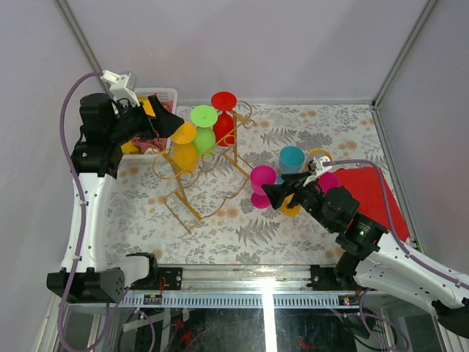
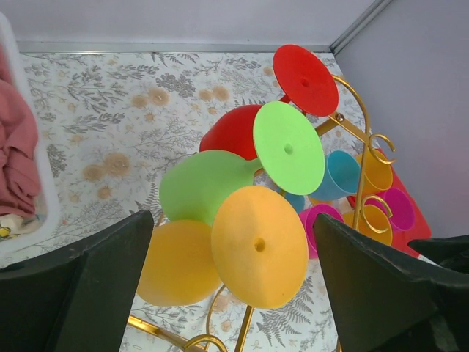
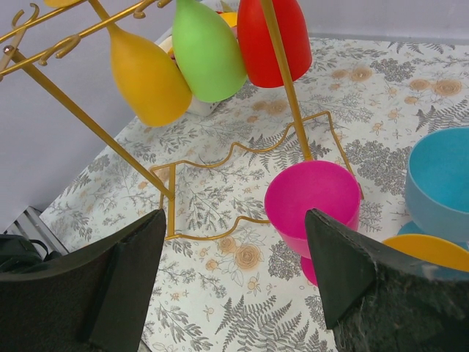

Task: Take the wine glass off the wine glass rack
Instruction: Pick up the wine glass from the wine rack.

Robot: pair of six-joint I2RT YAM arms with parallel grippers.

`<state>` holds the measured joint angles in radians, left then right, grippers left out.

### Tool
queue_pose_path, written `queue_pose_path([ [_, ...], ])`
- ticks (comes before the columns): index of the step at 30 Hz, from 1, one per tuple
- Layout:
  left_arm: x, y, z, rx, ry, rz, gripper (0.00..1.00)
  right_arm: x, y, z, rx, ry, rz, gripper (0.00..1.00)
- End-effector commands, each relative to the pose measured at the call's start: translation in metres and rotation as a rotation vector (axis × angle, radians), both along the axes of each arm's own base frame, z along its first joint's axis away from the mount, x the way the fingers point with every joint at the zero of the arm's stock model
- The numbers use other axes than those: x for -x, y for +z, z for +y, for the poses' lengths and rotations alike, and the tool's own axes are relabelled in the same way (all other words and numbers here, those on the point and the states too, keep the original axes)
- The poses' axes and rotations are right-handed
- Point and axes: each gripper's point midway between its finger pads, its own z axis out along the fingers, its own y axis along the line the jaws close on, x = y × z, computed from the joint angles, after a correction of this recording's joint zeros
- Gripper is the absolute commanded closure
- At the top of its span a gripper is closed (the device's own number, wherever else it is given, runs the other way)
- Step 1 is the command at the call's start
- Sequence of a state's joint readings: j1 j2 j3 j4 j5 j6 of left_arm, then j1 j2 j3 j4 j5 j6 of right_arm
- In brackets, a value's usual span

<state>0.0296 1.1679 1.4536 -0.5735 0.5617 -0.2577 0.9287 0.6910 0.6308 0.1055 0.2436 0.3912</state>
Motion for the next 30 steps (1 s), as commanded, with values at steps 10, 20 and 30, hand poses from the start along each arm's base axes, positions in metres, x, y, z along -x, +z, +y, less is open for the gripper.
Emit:
queue_pose_path([
  [10, 0.007, -0.01, 0.001, 0.08, -0.084, 0.07, 0.33, -0.002, 0.016, 0.0, -0.003, -0.001, -0.024, 0.16],
  [20, 0.003, -0.025, -0.002, 0.094, -0.12, 0.12, 0.43, -0.004, 0.016, 0.001, -0.012, -0.013, -0.011, 0.1],
  [30, 0.003, -0.032, -0.004, 0.103, -0.14, 0.147, 0.55, 0.0, 0.016, 0.003, 0.001, 0.018, -0.018, 0.05],
])
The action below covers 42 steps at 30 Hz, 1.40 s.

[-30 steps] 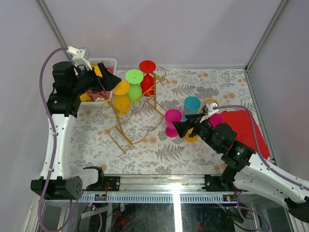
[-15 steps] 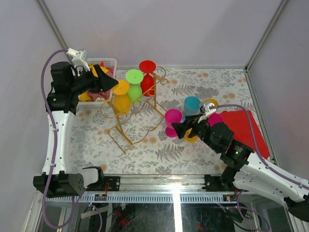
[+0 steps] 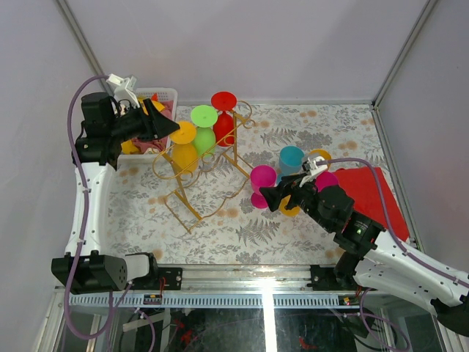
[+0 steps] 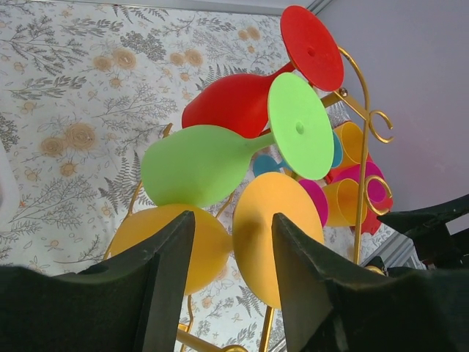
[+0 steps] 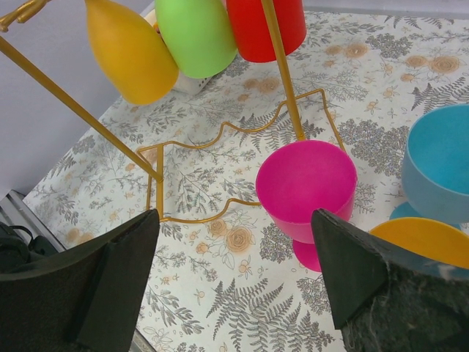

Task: Take the wine glass off the wine glass rack
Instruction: Pick up the wine glass from the wine rack.

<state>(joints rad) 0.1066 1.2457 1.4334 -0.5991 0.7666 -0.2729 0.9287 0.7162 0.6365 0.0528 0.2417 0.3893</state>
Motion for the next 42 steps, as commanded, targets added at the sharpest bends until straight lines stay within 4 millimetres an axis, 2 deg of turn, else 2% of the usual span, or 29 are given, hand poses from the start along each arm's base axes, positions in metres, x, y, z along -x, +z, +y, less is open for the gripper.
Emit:
queue_pose_path([
  [1, 0.007, -0.006, -0.002, 0.013, -0.029, 0.022, 0.56, 0.001, 0.034, 0.003, -0.057, 0.024, -0.063, 0.0],
  [11, 0.009, -0.006, -0.004, 0.015, -0.044, 0.019, 0.67, -0.002, 0.032, 0.0, -0.046, -0.001, -0.06, 0.01],
  [24, 0.012, 0.008, -0.006, 0.054, -0.026, -0.001, 0.84, -0.004, 0.029, 0.001, -0.046, -0.007, -0.051, 0.01],
  [30, 0.01, 0.013, -0.007, 0.087, -0.011, 0.005, 0.87, -0.004, 0.027, 0.0, -0.039, -0.012, -0.047, 0.01],
  [36, 0.011, 0.02, -0.012, 0.141, -0.021, 0.013, 0.99, -0.007, 0.026, -0.004, -0.033, -0.04, -0.043, 0.01],
  [42, 0.011, 0.028, -0.015, 0.191, -0.024, 0.009, 1.0, -0.009, 0.023, -0.006, -0.025, -0.053, -0.039, 0.01],
])
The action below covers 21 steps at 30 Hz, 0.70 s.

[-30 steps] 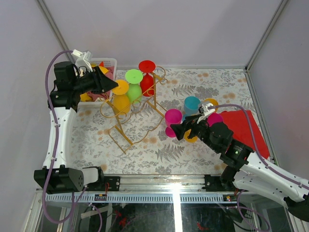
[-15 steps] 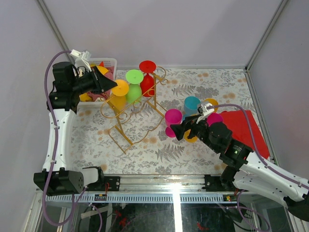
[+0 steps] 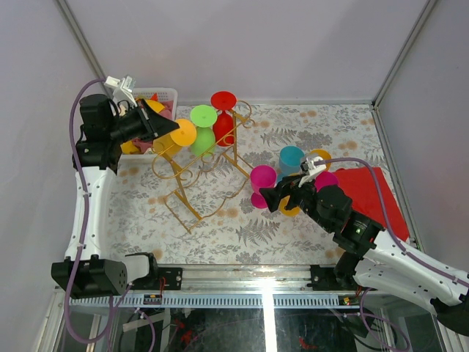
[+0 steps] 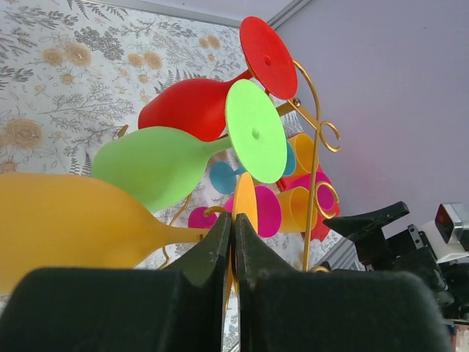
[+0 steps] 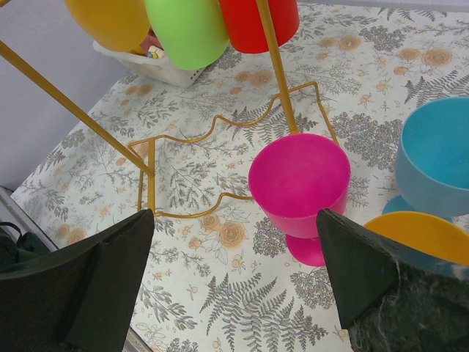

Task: Take the wine glass off the wine glass rack
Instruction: Pick up the wine glass from the wine rack.

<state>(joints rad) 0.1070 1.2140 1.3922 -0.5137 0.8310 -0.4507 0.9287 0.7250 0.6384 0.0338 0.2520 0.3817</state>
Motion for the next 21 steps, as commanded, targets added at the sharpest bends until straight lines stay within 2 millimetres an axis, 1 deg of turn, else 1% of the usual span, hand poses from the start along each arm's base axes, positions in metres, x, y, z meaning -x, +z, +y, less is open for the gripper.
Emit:
queue_pose_path([
  [1, 0.002, 0.014, -0.002, 0.05, -0.005, -0.028, 1.0, -0.008, 0.03, -0.004, -0.051, -0.045, -0.05, 0.01],
  [12, 0.006, 0.035, -0.001, 0.078, 0.029, -0.067, 1.0, -0.011, 0.024, -0.005, -0.023, -0.061, -0.044, 0.01],
  [21, -0.005, 0.041, 0.004, 0.088, 0.061, -0.072, 1.0, -0.011, 0.025, -0.007, -0.021, -0.066, -0.045, 0.01],
])
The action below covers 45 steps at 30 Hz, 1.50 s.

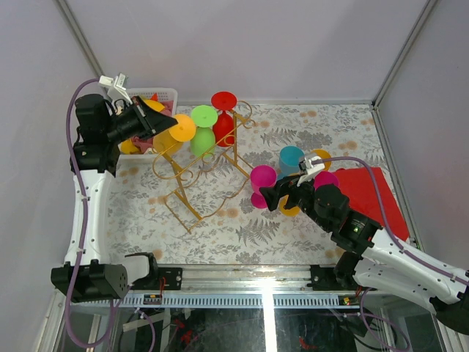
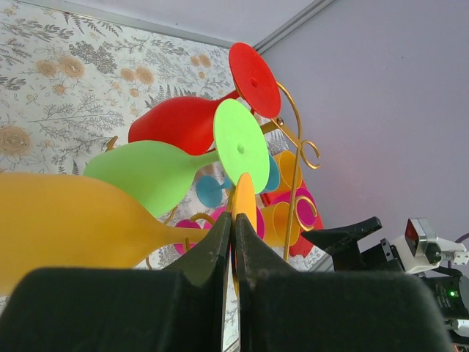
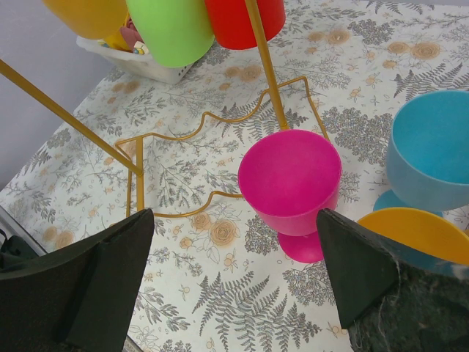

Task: Take the wine glass off the wine glass rack
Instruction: Pick up the wine glass from the wine rack.

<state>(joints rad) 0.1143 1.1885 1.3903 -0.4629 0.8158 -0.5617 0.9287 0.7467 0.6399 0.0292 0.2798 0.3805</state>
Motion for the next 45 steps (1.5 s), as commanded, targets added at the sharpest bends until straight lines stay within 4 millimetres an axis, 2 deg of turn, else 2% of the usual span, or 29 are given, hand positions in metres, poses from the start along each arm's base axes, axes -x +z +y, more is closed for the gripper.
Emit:
queue_pose_path([
  [1, -0.008, 0.024, 0.003, 0.019, 0.022, -0.072, 1.0, -0.006, 0.032, -0.005, -0.044, -0.04, -0.057, 0.01],
  [11, -0.022, 0.027, 0.013, 0.018, 0.089, -0.079, 1.0, -0.006, 0.031, -0.006, -0.039, -0.043, -0.056, 0.01],
  [16, -0.019, 0.037, 0.015, 0.024, 0.11, -0.104, 1.0, -0.007, 0.031, -0.008, -0.036, -0.048, -0.058, 0.01],
  [34, -0.016, 0.045, 0.024, -0.022, 0.163, -0.132, 1.0, -0.006, 0.031, -0.009, -0.036, -0.05, -0.059, 0.01],
  [40, -0.016, 0.062, 0.026, -0.01, 0.186, -0.219, 1.0, -0.006, 0.031, -0.008, -0.039, -0.048, -0.057, 0.01],
  [45, -0.015, 0.069, 0.047, -0.059, 0.334, -0.249, 1.0, -0.006, 0.032, -0.008, -0.042, -0.047, -0.057, 0.01],
])
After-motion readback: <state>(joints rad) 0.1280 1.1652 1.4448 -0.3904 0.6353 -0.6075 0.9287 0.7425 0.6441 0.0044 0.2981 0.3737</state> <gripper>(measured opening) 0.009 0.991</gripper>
